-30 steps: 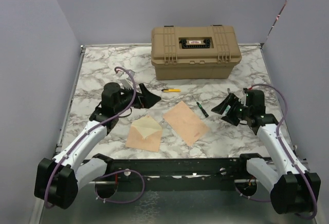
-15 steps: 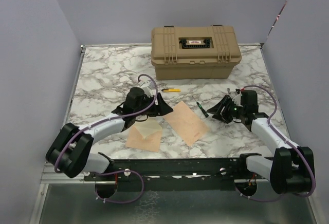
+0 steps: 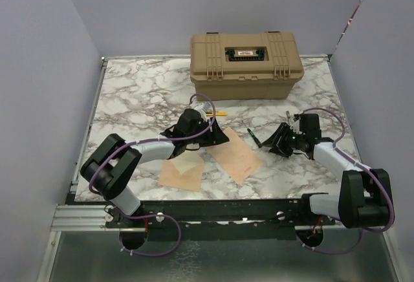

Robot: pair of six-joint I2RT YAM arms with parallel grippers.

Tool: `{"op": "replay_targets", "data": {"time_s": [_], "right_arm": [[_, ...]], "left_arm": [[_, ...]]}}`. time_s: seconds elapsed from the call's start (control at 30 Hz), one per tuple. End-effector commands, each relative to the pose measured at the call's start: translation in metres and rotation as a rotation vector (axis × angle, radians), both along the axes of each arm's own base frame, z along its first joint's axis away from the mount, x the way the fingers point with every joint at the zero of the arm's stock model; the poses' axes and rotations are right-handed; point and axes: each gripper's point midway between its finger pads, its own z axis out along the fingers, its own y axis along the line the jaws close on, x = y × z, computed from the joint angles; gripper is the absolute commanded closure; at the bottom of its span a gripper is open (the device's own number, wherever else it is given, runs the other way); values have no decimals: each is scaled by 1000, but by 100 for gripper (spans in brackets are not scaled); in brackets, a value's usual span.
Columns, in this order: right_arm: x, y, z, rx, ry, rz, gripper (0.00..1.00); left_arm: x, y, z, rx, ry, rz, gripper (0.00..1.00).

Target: Place the letter into the envelope and seal it

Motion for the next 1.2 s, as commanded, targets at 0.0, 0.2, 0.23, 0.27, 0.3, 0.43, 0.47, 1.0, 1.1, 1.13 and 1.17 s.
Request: {"op": "replay_targets", "data": {"time_s": [0.0,0.2,0.23,0.27,0.3,0.43,0.47,1.0,1.1,1.13,1.17], "right_arm": [[-10,4,-11,8,35,46,49],[-19,9,-20,37,66,68,52],[-20,10,-21,41,72,73,52],[-22,11,-22,45,77,78,52],[-23,11,-23,48,81,81,52],[-30,14,-27,64,95,103,53],[-31,16,-28,71,98,110,53],[-69,47,-36,129,194,246,59],[-76,55,-30,123,197,292,59],[-73,53,-28,92,188,287,58],[-67,48,-26,46,174,270,58]], "left_arm": [[8,-5,-2,1,-8,54,43],[8,0,-8,17,-3,81,43],[9,0,-7,17,-5,86,43],[8,1,-9,21,-4,88,43],[9,2,-9,22,-5,93,43],[9,5,-10,28,-6,104,44],[8,5,-11,29,-5,105,44],[9,37,-13,96,-59,220,46],[6,41,-24,137,-30,226,49],[5,42,-28,145,-22,225,50],[4,43,-31,151,-15,223,51]]}}
